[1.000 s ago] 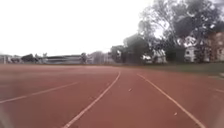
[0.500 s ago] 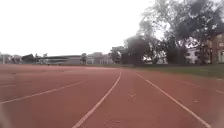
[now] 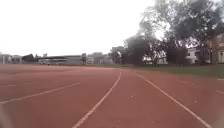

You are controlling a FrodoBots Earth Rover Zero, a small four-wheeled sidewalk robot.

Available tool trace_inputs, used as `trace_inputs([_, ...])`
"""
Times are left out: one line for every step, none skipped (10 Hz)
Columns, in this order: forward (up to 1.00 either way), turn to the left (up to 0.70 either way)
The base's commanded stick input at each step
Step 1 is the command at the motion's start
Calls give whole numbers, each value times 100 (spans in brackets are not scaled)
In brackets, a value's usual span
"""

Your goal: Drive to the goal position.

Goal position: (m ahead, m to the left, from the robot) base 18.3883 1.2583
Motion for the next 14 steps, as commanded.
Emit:
trace_inputs([28,0])
trace_inputs([45,0])
trace_inputs([45,0])
trace_inputs([45,0])
trace_inputs([45,0])
trace_inputs([45,0])
trace_inputs([45,0])
trace_inputs([45,0])
trace_inputs([45,0])
trace_inputs([45,0])
trace_inputs([45,0])
trace_inputs([45,0])
trace_inputs([45,0])
trace_inputs([45,0])
